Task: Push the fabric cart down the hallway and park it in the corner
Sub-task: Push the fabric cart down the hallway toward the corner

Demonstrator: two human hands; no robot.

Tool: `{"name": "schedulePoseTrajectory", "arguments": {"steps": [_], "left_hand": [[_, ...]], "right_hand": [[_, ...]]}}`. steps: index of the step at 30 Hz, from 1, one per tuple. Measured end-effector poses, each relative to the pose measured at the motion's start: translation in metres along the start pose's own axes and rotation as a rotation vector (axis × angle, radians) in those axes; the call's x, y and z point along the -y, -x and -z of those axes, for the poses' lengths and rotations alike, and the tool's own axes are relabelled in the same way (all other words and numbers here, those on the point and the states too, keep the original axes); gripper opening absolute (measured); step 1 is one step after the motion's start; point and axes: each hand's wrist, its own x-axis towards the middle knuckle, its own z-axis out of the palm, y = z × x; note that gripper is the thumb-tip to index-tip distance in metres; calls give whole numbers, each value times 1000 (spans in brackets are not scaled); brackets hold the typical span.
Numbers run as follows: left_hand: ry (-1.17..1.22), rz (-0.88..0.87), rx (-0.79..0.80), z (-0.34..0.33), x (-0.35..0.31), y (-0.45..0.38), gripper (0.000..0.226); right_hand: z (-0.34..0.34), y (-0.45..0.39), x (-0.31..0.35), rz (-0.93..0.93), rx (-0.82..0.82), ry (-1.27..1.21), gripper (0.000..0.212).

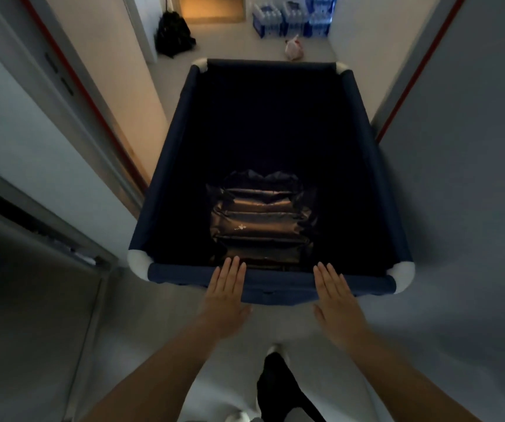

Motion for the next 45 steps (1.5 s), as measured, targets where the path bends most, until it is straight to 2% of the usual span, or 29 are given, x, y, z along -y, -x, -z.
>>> {"name": "schedulePoseTrajectory", "arguments": {"steps": [4, 13, 20, 26, 33, 45], "left_hand": [[-39, 23, 84, 3, 18, -49, 83], [-22, 13, 84, 30, 49, -152, 77], [-14, 28, 91, 48, 71, -234, 80], [26, -24, 81, 64, 102, -315, 80], [19, -64, 86, 95, 136, -414, 80], [12, -18, 97, 130, 179, -560, 79]], "right_hand": [[13, -46, -18, 32, 3, -35, 75], [29, -153, -58, 74, 25, -8, 73], [40, -237, -83, 55, 0, -17, 75], [52, -325, -109, 24, 55, -24, 76], [71, -430, -138, -12, 60, -30, 67], [108, -581, -173, -9, 36, -22, 63]]}}
